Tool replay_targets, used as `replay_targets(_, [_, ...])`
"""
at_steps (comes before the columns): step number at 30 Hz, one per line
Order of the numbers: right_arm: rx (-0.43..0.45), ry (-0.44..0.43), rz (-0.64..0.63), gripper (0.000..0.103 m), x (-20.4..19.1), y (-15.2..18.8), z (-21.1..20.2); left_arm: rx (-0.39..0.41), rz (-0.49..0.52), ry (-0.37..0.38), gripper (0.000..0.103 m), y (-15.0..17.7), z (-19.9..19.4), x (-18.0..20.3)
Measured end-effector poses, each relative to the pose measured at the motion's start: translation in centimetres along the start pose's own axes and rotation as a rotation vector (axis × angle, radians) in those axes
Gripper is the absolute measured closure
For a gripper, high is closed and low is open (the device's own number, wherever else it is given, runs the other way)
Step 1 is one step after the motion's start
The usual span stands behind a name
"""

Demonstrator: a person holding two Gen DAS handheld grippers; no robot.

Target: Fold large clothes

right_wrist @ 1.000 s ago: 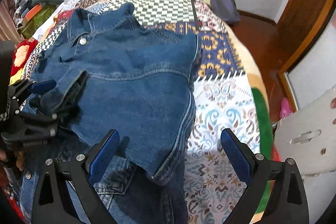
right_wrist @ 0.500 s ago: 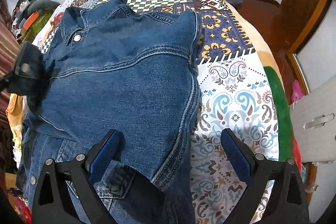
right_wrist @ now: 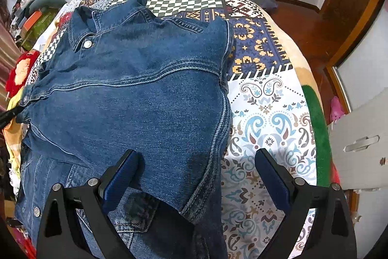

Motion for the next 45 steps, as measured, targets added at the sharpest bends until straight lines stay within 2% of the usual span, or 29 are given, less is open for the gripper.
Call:
replay_targets(3, [0.012, 0.006, -0.015, 0.007, 0.0, -0.3, -0.5, -0.026, 0.002, -0.009, 0.088, 0.6, 0.6, -1.0])
replay_targets(5, [0.033, 0.012, -0.032, 0.007, 0.0, -1.0, -1.2, -0.008, 0.006, -0.031, 0.066, 0.1, 0.1, -1.5])
replay_targets(6, [0.046, 0.016, -0.041, 0.007, 0.1, -1.4, -1.6, 0.013, 0.009, -0.048, 0.059, -0.3, -0.4, -1.8])
replay_targets(7, [0.06, 0.02, -0.049, 0.007, 0.2, -1.9, -1.9, 0.043, 0.009, -0.057, 0.045, -0.9, -1.1, -2.1])
replay_targets(8, [0.079, 0.027, -0.058, 0.007, 0.3, -2.5, -2.5, 0.068, 0.008, -0.061, 0.036, -1.3, -1.7, -2.3])
replay_targets(9, [0.094, 0.032, -0.062, 0.007, 0.4, -3.2, -2.8, 0.093, 0.006, -0.064, 0.033, -2.0, -2.2, -2.6])
replay_targets(11, [0.121, 0.039, -0.065, 0.007, 0.8, -4.4, -3.4, 0.128, 0.001, -0.066, 0.02, -3.5, -3.1, -2.9])
replay_targets(13, [0.153, 0.034, -0.066, 0.007, 1.3, -5.9, -3.7, 0.15, 0.0, -0.062, 0.016, -4.9, -3.4, -2.9])
replay_targets(16, [0.175, 0.046, -0.046, 0.007, 2.4, -7.7, -3.3, 0.139, 0.014, -0.037, 0.012, -6.8, -2.3, -2.4])
replay_targets(19, [0.142, 0.05, -0.032, 0.007, 3.4, -9.0, -1.4, 0.084, 0.014, -0.03, 0.012, -8.0, 0.5, -2.1])
replay_targets(23, [0.069, -0.026, 0.048, 0.009, 4.5, -9.7, 2.6, -0.001, -0.029, -0.047, 0.012, -8.4, 4.9, -2.0])
replay_targets(24, [0.054, -0.052, 0.07, 0.011, 4.7, -9.7, 3.5, -0.018, -0.039, -0.029, 0.012, -8.5, 5.8, -1.9])
replay_targets(28, [-0.012, -0.156, 0.163, 0.031, 5.0, -9.8, 6.8, -0.079, -0.086, 0.09, 0.012, -8.6, 8.2, -0.9])
replay_targets(30, [-0.033, -0.188, 0.204, 0.031, 5.1, -10.0, 7.6, -0.119, -0.116, 0.149, 0.012, -8.7, 9.0, -0.7])
replay_targets(31, [-0.032, -0.201, 0.217, 0.037, 5.1, -10.4, 7.8, -0.138, -0.139, 0.178, 0.015, -8.8, 9.4, -0.7])
replay_targets(32, [-0.034, -0.216, 0.219, 0.053, 5.1, -10.8, 8.0, -0.157, -0.16, 0.213, 0.023, -8.8, 9.7, -0.7])
replay_targets(33, [-0.04, -0.229, 0.222, 0.06, 5.1, -11.0, 8.2, -0.172, -0.176, 0.247, 0.028, -8.8, 9.9, -0.6])
replay_targets(34, [-0.052, -0.248, 0.237, 0.067, 5.2, -11.2, 8.5, -0.186, -0.199, 0.294, 0.04, -8.8, 9.8, -0.4])
replay_targets(36, [-0.061, -0.255, 0.252, 0.078, 5.2, -11.5, 8.9, -0.172, -0.197, 0.307, 0.051, -8.9, 9.4, -0.2])
replay_targets(37, [-0.065, -0.246, 0.242, 0.083, 5.2, -11.7, 9.0, -0.152, -0.173, 0.31, 0.07, -9.0, 8.8, 0.2])
replay_targets(38, [-0.063, -0.233, 0.218, 0.085, 4.9, -11.9, 8.9, -0.138, -0.154, 0.31, 0.078, -9.0, 8.2, 0.5])
replay_targets(39, [-0.06, -0.225, 0.199, 0.087, 4.8, -12.2, 8.8, -0.108, -0.138, 0.268, 0.081, -9.2, 7.7, 0.7])
replay_targets(41, [-0.054, -0.171, 0.129, 0.091, 4.0, -12.9, 8.3, -0.071, -0.114, 0.233, 0.089, -9.6, 6.9, 1.0])
replay_targets(45, [-0.027, -0.103, 0.019, 0.093, 2.2, -14.9, 7.2, -0.032, -0.148, 0.219, 0.09, -10.8, 6.4, -0.2])
Point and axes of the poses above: each gripper's, at about its wrist camera, not at the fingertips, and z roughly the way its jaws point, x to its right, y to its underside, the point moved 7 cm from there along z, roughly the way its jaws point, and after that the axes turned 9 degrees about -z, right-handed, at the moved point
